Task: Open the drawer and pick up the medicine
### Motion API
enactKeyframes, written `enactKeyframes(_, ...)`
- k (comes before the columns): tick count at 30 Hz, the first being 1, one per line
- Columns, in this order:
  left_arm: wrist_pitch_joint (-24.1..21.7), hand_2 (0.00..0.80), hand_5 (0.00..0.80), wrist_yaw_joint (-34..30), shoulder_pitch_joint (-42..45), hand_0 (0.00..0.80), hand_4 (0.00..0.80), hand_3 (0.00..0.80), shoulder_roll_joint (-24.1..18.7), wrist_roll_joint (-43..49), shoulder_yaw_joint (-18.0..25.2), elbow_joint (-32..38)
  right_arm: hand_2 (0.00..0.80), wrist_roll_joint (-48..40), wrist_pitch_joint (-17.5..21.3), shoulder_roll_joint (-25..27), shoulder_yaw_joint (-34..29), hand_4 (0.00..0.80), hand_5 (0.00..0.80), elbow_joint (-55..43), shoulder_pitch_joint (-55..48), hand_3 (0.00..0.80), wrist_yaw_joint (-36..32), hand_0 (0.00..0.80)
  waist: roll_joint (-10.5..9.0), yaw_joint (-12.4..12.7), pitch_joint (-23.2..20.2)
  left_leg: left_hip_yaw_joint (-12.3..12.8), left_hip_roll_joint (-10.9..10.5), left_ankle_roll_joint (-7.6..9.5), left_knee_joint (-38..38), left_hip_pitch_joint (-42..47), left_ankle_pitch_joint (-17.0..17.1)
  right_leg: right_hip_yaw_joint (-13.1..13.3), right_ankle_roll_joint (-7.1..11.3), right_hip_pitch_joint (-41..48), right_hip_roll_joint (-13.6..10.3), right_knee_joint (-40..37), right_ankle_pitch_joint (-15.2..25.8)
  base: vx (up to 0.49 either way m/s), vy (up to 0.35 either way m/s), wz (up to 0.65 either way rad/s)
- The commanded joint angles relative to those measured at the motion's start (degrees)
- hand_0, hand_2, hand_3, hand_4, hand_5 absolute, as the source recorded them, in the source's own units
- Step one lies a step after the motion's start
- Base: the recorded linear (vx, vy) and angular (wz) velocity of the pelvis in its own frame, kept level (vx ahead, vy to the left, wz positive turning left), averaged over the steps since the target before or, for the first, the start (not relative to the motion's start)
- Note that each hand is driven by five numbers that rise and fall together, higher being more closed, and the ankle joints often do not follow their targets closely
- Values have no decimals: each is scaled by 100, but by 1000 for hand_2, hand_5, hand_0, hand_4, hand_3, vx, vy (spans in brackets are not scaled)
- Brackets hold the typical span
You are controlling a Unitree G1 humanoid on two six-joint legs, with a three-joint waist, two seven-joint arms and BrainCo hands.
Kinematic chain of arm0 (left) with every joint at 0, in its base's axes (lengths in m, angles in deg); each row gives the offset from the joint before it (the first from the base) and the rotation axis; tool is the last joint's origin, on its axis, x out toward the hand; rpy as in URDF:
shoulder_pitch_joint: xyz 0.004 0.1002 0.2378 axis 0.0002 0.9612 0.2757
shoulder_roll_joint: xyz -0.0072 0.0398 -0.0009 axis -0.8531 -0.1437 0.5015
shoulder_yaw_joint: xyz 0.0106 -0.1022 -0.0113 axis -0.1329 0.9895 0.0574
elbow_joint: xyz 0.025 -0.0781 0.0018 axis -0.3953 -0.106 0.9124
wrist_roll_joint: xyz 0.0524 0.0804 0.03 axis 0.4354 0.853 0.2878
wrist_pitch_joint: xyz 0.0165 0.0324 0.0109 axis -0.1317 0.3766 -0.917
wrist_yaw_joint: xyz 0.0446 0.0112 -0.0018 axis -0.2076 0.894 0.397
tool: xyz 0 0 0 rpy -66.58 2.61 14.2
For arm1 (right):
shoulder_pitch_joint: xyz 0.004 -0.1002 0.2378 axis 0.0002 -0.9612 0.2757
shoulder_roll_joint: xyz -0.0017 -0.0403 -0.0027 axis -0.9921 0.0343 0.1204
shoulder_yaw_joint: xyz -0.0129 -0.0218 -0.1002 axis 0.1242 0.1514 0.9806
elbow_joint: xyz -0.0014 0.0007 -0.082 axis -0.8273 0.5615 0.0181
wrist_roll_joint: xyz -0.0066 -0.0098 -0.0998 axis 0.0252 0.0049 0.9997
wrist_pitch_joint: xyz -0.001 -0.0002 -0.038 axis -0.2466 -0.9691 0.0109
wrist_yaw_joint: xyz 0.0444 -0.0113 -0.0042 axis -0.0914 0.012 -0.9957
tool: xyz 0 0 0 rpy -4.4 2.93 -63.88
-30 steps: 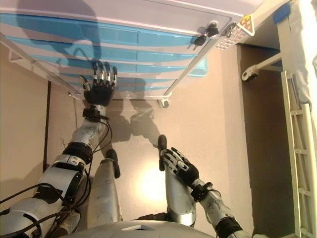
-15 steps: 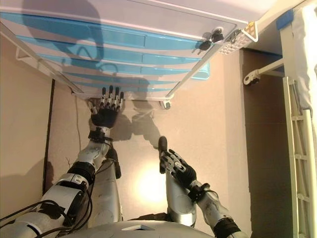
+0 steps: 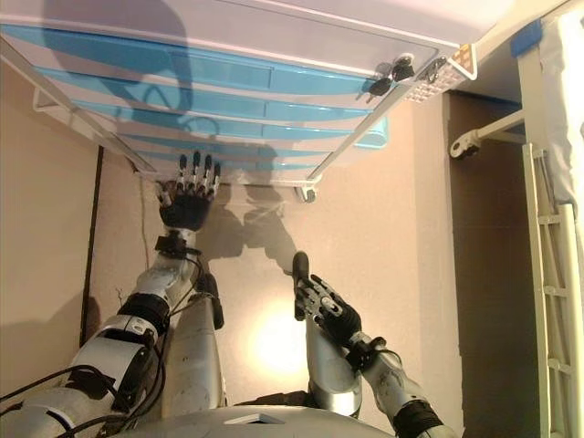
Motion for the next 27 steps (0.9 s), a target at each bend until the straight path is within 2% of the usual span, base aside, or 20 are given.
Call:
enactKeyframes(1,126,0,0,46,-477,0,0,0,-52,-92,122,72,0,-113,-173,212,307,0,0,-294,-247,0,50,0,145,9,90,286,-145,379,-598,-17,485,-197,-233,-35,379,699,-297,0,0,0)
enactKeyframes(13,73,0,0,684,-1390,0,0,0,-435,-423,94,-177,0,-228,-72,280,460,0,0,-121,-147,0,-82,0,93,-109,78,336,-117,371,-505,-132,417,-124,-231,-146,418,712,-300,0,1,-1)
enactKeyframes(18,55,0,0,602,-1660,0,0,0,-538,-461,47,-264,0,-245,-11,331,495,0,0,-42,-134,0,-188,0,81,-154,87,371,-94,362,-483,-145,386,-116,-236,-150,413,691,-304,0,0,0)
enactKeyframes(24,113,0,0,175,-1828,0,0,0,-537,-418,0,-179,0,-234,93,330,529,0,0,88,-145,0,-312,0,68,-171,97,394,-93,353,-496,-142,360,-112,-238,-137,413,643,-307,0,0,0)
enactKeyframes(25,90,264,264,169,-1833,264,264,264,-536,-437,-22,-117,0,-240,97,330,530,0,0,90,-152,0,-313,0,67,-169,95,392,-93,353,-509,-131,358,-113,-236,-118,413,615,-297,0,0,0)
enactKeyframes(26,60,740,740,117,-1826,740,740,740,-528,-430,-37,-85,0,-233,99,329,525,0,0,90,-158,0,-328,0,61,-166,100,390,-96,352,-524,-116,361,-117,-235,-99,412,592,-288,0,0,0)
enactKeyframes(27,30,800,800,69,-1812,800,800,800,-516,-408,-49,-55,0,-210,112,320,534,0,0,78,-166,0,-319,0,61,-162,103,386,-97,353,-537,-107,363,-122,-237,-88,410,582,-287,0,0,0)
